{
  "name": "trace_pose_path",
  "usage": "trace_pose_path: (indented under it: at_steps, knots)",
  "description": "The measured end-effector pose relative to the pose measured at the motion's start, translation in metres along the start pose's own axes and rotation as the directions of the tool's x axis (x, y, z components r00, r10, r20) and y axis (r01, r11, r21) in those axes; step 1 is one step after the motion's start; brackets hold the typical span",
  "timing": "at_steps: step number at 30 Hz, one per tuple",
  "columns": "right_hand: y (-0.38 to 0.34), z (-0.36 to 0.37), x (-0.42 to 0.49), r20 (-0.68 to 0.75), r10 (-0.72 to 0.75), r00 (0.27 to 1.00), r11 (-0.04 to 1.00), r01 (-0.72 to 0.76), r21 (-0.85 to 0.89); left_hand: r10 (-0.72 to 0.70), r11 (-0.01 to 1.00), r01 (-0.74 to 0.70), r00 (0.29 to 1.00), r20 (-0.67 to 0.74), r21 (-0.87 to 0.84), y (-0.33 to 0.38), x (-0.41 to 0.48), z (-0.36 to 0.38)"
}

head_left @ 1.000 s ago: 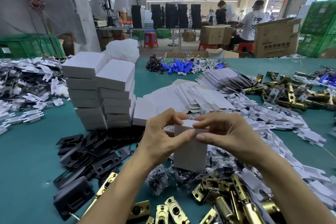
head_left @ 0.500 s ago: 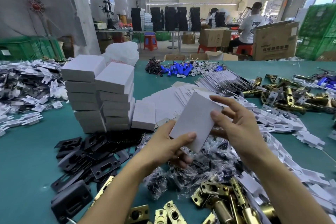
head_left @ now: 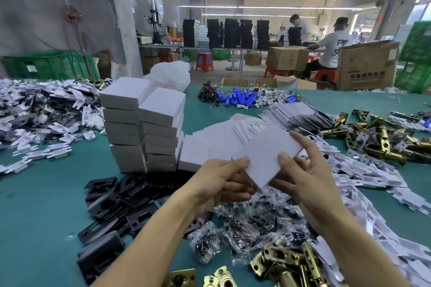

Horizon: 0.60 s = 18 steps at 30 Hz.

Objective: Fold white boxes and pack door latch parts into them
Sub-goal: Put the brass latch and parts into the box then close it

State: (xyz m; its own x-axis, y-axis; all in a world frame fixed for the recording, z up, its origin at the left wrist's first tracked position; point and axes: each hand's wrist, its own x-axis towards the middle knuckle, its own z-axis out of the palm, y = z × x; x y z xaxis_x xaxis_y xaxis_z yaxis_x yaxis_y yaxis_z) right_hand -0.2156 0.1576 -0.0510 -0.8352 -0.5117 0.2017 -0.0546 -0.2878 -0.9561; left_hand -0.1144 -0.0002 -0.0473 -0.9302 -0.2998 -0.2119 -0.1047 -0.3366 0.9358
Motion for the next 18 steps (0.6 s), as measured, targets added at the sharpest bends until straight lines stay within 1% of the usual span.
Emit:
trace_pose_path:
  at_steps: [1,3,4,6,8,12,14,18]
  knots:
    - [0.000,0.000,0.000,0.013,0.013,1.000,1.000,-0.013,-0.013,-0.022,0.999,0.022,1.000,-0.015,0.028,-0.001,0.002,0.001]
    - [0.002,0.000,0.000,0.058,0.074,0.996,0.997,-0.072,-0.034,-0.045,0.999,0.047,0.996,-0.080,0.017,-0.003,0.008,0.003]
    - [0.003,0.000,-0.001,0.084,0.108,0.991,0.993,-0.104,-0.053,-0.049,0.999,0.047,0.990,-0.135,-0.020,-0.004,0.012,0.003]
    - [0.003,0.001,-0.002,0.107,0.153,0.982,0.983,-0.141,-0.115,-0.057,0.989,0.019,0.963,-0.264,-0.145,-0.003,0.018,-0.001]
    - [0.001,0.000,-0.002,0.106,0.173,0.979,0.975,-0.155,-0.158,-0.053,0.966,-0.050,0.922,-0.384,-0.253,-0.002,0.023,-0.007]
    - [-0.002,0.000,-0.004,0.144,0.227,0.963,0.956,-0.193,-0.219,-0.009,0.932,-0.204,0.813,-0.582,-0.300,-0.001,0.032,-0.021]
    - [-0.004,0.002,-0.006,0.173,0.256,0.951,0.950,-0.215,-0.225,-0.002,0.915,-0.262,0.760,-0.650,-0.308,-0.004,0.036,-0.026]
    - [-0.003,0.004,-0.009,0.218,0.299,0.929,0.938,-0.244,-0.246,-0.035,0.894,-0.307,0.679,-0.734,-0.326,-0.009,0.041,-0.031]
